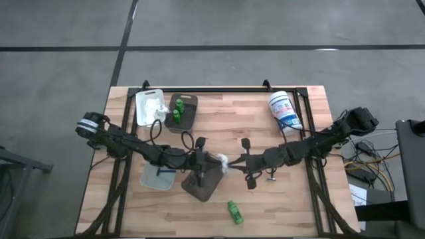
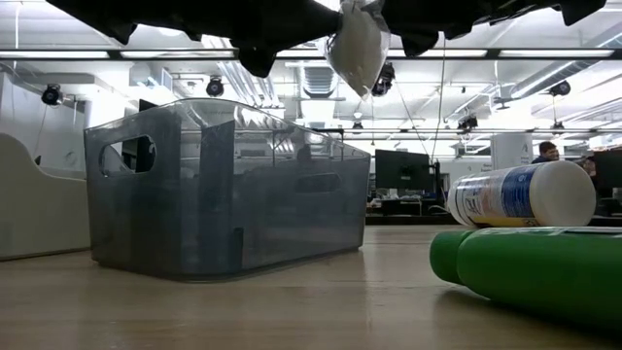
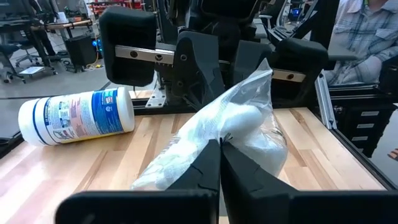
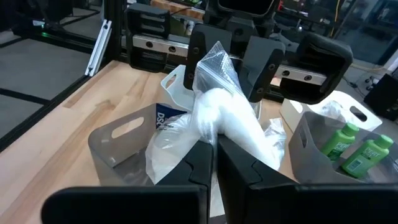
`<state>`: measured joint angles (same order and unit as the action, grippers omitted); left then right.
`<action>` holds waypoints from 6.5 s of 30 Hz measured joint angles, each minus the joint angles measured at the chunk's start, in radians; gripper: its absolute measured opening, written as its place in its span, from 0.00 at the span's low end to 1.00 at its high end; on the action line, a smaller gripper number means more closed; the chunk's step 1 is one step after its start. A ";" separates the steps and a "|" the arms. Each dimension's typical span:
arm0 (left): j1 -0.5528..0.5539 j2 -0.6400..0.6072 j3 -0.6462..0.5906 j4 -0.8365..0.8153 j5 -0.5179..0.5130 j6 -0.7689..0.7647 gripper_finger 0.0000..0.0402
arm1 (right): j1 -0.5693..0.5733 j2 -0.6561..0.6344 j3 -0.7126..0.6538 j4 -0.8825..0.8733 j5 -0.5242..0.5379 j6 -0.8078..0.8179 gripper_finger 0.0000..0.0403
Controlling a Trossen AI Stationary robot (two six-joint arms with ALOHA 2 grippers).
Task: Pick & Place Travel size toiletries
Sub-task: Put the cotton pack into the white bin, then put the blue razor into the gray bin
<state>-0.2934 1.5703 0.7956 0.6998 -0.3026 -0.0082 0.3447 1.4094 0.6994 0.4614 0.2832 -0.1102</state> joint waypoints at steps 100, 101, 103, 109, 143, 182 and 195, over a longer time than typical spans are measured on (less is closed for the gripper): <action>0.881 -0.844 -0.247 -1.010 -0.183 -0.155 0.00 | -0.001 -0.143 -0.002 -0.353 0.005 0.170 0.46; 0.888 -0.853 -0.247 -1.041 -0.200 -0.155 0.00 | -0.001 -0.143 -0.002 -0.353 0.005 0.170 0.46; 0.898 -0.868 -0.247 -1.096 -0.234 -0.155 0.00 | -0.001 -0.143 -0.002 -0.353 0.005 0.167 0.44; 0.910 -0.879 -0.247 -1.246 -0.329 -0.151 0.00 | -0.001 -0.143 -0.002 -0.353 0.005 0.163 0.41; 0.900 -0.886 -0.247 -1.303 -0.294 -0.163 0.44 | -0.001 -0.143 -0.002 -0.352 0.005 0.190 0.44; 0.197 -0.709 -0.245 -0.505 -0.087 -0.009 0.44 | 0.000 -0.143 -0.002 -0.374 -0.053 0.305 0.42; -0.002 -0.433 -0.235 -0.213 -0.088 0.016 0.44 | 0.000 -0.143 -0.002 -0.719 -0.307 0.643 0.55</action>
<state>-0.2953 1.1371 0.5601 0.4866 -0.3908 0.0073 0.3447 1.2659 0.6975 -0.2574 -0.0241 0.5325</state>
